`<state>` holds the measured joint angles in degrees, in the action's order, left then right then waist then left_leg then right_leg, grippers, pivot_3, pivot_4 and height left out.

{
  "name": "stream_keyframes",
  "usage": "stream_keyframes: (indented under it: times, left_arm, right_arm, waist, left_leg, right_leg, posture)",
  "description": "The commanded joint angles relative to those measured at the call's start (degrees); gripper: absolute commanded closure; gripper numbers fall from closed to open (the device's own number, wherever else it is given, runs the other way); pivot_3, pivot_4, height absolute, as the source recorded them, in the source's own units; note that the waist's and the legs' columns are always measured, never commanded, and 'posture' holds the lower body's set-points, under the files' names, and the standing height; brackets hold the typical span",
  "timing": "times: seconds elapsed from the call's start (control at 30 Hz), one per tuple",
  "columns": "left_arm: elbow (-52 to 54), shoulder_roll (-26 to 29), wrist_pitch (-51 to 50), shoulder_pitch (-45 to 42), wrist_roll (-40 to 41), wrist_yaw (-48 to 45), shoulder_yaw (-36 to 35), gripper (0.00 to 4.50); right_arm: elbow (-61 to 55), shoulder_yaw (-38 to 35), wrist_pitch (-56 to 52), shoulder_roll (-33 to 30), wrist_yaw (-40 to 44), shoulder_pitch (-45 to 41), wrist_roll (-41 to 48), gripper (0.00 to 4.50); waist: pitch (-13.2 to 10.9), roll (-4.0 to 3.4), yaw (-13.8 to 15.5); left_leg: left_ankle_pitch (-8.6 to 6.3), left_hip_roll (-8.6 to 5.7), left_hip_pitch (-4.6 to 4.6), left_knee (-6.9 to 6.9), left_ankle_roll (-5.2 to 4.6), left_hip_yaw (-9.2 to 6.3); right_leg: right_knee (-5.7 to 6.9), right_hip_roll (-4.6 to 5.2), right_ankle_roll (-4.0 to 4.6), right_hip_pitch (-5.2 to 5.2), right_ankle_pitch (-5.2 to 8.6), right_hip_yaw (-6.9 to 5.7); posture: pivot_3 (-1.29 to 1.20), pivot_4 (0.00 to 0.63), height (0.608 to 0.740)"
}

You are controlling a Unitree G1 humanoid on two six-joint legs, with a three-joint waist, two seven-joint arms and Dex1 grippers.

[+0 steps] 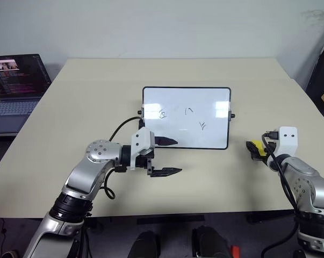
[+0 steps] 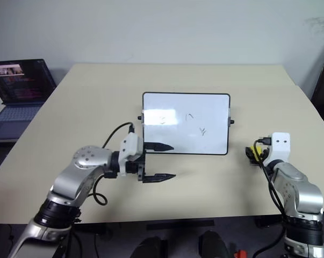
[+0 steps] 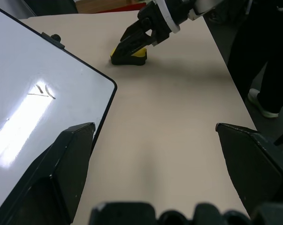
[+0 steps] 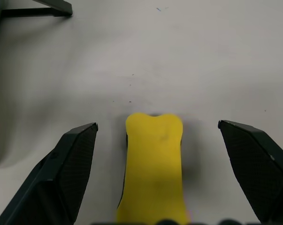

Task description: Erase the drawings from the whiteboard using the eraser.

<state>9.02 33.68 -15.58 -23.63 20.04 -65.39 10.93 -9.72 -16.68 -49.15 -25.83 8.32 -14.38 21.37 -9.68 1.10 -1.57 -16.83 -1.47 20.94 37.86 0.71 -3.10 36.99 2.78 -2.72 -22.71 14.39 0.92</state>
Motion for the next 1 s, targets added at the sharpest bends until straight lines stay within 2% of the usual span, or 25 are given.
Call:
stream_keyframes:
  times: [0.03, 0.17, 0.3, 0.43, 0.5, 0.6, 0.8, 0.87, 0.93, 1.0]
  left_arm:
    - [2.3, 0.2, 1.1, 0.0, -0.2, 0.5, -0.7, 0.00]
    - [2.7, 0.4, 0.9, 0.3, -0.2, 0.8, -0.8, 0.00]
    - [3.1, 0.6, 0.7, 0.4, -0.1, 1.1, -0.9, 0.00]
    - [3.6, 0.8, 0.3, 0.5, 0.0, 1.4, -0.9, 0.00]
    - [3.8, 0.9, 0.2, 0.6, 0.0, 1.5, -0.9, 0.00]
    - [4.3, 0.9, -0.2, 0.8, 0.0, 1.7, -0.9, 0.00]
    - [4.9, 0.9, -0.7, 1.0, 0.0, 1.9, -0.9, 0.00]
    - [5.0, 0.9, -0.7, 1.1, 0.0, 2.0, -0.8, 0.00]
    - [5.0, 0.9, -0.6, 1.2, 0.0, 2.1, -0.7, 0.00]
    - [5.0, 0.9, -0.6, 1.3, 0.0, 2.1, -0.7, 0.00]
  right_arm:
    - [0.0, -0.3, 1.8, -0.3, 0.5, -1.2, -0.8, 0.03]
    - [1.2, -0.3, 2.2, -0.2, 0.8, -1.5, -1.2, 0.03]
    - [2.1, -0.1, 2.5, 0.1, 1.1, -1.7, -1.7, 1.25]
    - [2.4, 0.3, 2.1, 0.4, 1.6, -1.6, -2.0, 2.82]
    - [2.5, 0.3, 2.0, 0.6, 1.8, -1.5, -2.2, 3.44]
    - [2.5, 0.4, 2.1, 0.9, 1.8, -1.5, -2.4, 3.66]
    - [2.3, 0.4, 2.1, 1.1, 2.0, -1.3, -2.5, 3.77]
    - [2.2, 0.4, 2.1, 1.1, 2.0, -1.2, -2.5, 3.91]
    - [2.1, 0.4, 2.2, 1.1, 2.0, -1.1, -2.5, 4.43]
    - [2.0, 0.5, 2.2, 1.2, 1.9, -1.0, -2.6, 4.47]
  waist:
    - [0.0, 0.00, 0.0]
    - [0.0, 0.00, 0.0]
    - [0.0, 0.00, 0.0]
    - [0.0, 0.00, 0.0]
    - [0.0, 0.00, 0.0]
    - [0.0, 0.00, -0.1]
    - [0.0, 0.00, -0.1]
    - [0.0, 0.00, -0.1]
    - [0.0, 0.00, -0.1]
    - [0.0, 0.00, -0.1]
  left_leg:
    - [0.00, 0.00, 0.00, 0.00, 0.00, 0.00]
    - [0.00, 0.00, 0.00, 0.00, 0.00, 0.00]
    - [0.00, 0.00, 0.00, 0.00, 0.00, 0.00]
    - [0.00, 0.00, 0.00, 0.00, 0.00, 0.00]
    - [0.00, 0.00, 0.00, 0.00, 0.00, 0.00]
    - [0.00, 0.00, -0.01, 0.01, 0.00, 0.00]
    - [0.00, 0.00, -0.01, 0.01, 0.00, 0.00]
    - [0.00, 0.00, -0.01, 0.01, 0.00, 0.00]
    - [0.00, 0.00, -0.02, 0.01, 0.00, 0.00]
    - [0.00, 0.01, -0.02, 0.01, 0.00, 0.00]
  right_leg:
    - [0.00, 0.00, 0.00, 0.00, 0.00, 0.00]
    - [0.00, 0.01, 0.00, 0.00, 0.00, 0.01]
    - [0.00, 0.01, 0.00, 0.00, 0.00, 0.00]
    - [0.00, 0.01, 0.00, 0.00, 0.00, 0.00]
    - [0.00, 0.01, 0.00, 0.00, 0.00, 0.00]
    - [0.01, 0.01, 0.00, 0.01, 0.00, 0.00]
    - [0.01, 0.01, 0.00, 0.01, 0.00, 0.01]
    - [0.01, 0.01, 0.00, 0.01, 0.00, 0.01]
    - [0.01, 0.01, 0.00, 0.01, 0.00, 0.00]
    - [0.01, 0.01, 0.00, 0.01, 0.00, 0.00]
  posture:
    - [0.00, 0.150, 0.740]
    - [0.00, 0.150, 0.740]
    - [0.00, 0.150, 0.740]
    - [0.00, 0.150, 0.740]
    - [0.00, 0.150, 0.740]
    - [0.00, 0.150, 0.740]
    - [0.00, 0.150, 0.740]
    - [0.00, 0.150, 0.740]
    - [0.00, 0.150, 0.740]
    - [0.00, 0.150, 0.740]
